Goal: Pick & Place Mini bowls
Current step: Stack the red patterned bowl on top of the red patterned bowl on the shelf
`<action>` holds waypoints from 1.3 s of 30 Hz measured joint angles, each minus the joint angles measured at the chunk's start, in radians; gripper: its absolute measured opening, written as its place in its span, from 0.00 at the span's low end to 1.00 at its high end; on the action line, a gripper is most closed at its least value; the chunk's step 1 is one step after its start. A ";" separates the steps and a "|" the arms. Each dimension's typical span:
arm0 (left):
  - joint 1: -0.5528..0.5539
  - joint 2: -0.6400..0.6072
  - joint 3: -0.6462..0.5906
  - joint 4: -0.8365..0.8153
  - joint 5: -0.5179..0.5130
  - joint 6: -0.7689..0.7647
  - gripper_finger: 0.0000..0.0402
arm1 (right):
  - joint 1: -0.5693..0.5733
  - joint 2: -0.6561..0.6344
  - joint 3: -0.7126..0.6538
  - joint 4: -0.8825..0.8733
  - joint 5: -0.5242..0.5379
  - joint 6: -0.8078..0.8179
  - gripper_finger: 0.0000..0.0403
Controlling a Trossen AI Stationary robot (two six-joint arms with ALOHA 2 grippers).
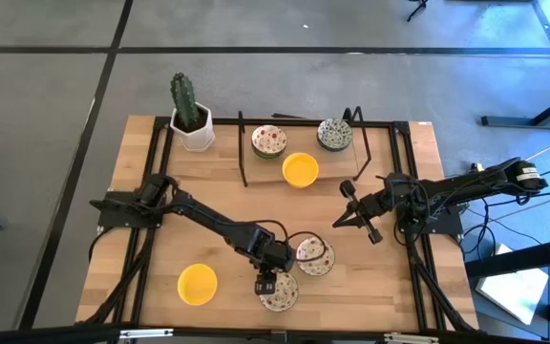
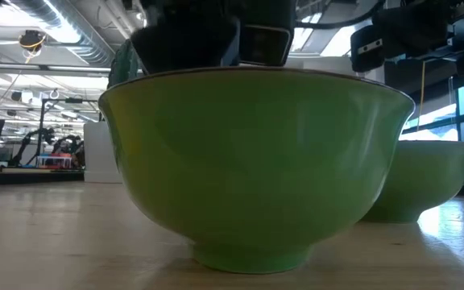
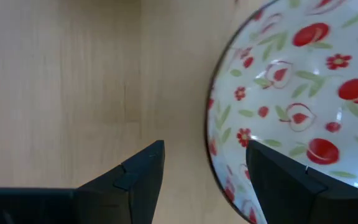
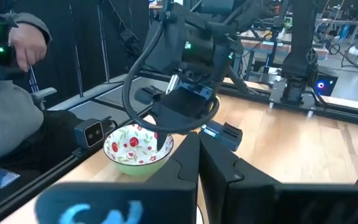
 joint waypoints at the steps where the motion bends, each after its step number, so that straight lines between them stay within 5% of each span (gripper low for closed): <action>1: 0.000 0.002 0.000 -0.002 -0.003 -0.004 0.54 | 0.000 0.000 0.000 0.001 0.000 -0.002 0.02; 32: 0.000 -0.002 -0.001 0.000 -0.119 -0.059 0.54 | -0.001 0.000 0.000 0.047 0.000 -0.137 0.02; 39: 0.000 -0.002 -0.001 -0.012 -0.079 -0.059 0.37 | -0.001 0.000 0.000 0.048 0.000 -0.145 0.02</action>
